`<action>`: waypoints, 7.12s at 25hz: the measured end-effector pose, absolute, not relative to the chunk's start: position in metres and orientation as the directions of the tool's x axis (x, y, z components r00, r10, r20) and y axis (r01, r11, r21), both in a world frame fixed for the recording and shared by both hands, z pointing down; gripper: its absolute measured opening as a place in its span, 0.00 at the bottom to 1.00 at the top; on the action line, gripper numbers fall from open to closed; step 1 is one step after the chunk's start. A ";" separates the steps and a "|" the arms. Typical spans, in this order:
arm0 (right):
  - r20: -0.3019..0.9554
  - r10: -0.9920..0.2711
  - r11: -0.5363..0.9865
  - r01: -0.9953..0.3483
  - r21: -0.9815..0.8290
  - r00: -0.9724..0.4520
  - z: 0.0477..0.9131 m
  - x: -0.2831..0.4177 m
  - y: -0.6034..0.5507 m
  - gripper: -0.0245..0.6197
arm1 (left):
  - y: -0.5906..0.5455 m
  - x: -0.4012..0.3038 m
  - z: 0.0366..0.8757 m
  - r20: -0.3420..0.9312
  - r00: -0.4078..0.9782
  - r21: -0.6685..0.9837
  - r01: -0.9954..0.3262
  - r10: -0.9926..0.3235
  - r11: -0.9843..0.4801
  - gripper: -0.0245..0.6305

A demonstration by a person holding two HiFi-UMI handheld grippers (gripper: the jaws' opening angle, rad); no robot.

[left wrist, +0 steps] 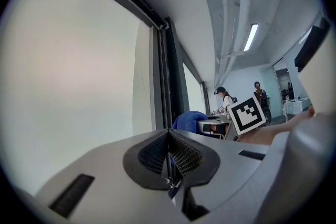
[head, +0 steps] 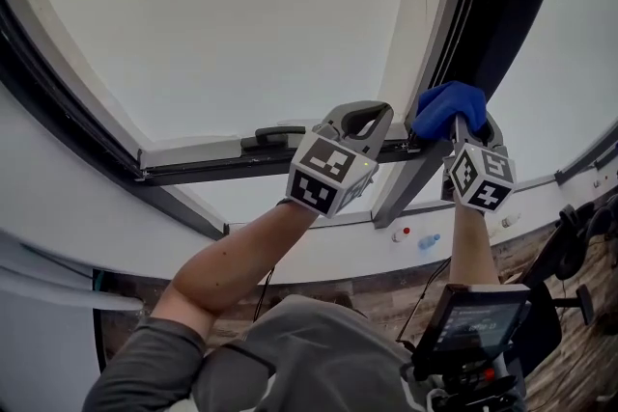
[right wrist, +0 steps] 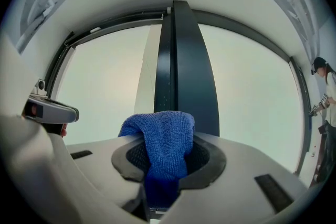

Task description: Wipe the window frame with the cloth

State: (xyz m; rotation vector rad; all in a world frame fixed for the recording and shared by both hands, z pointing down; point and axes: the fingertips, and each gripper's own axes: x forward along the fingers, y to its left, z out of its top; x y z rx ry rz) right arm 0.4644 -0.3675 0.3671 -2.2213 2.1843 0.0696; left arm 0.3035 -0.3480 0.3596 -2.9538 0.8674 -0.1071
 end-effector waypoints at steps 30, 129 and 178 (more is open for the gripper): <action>0.268 -0.963 -0.023 -1.000 0.010 0.025 0.564 0.458 -0.363 0.22 | -0.342 0.312 0.554 0.284 0.810 0.064 -0.550 -0.513 -0.833 0.05; 0.378 -0.557 0.802 -0.598 0.013 -0.739 0.605 -0.316 -0.361 0.22 | -0.294 -0.356 0.570 0.204 0.139 0.141 -0.984 -0.969 -0.111 0.05; 0.193 -0.435 0.897 -0.443 0.004 -0.879 0.462 -0.335 -0.339 0.22 | -0.292 -0.343 0.422 0.017 0.035 0.066 -0.997 -0.999 -0.033 0.05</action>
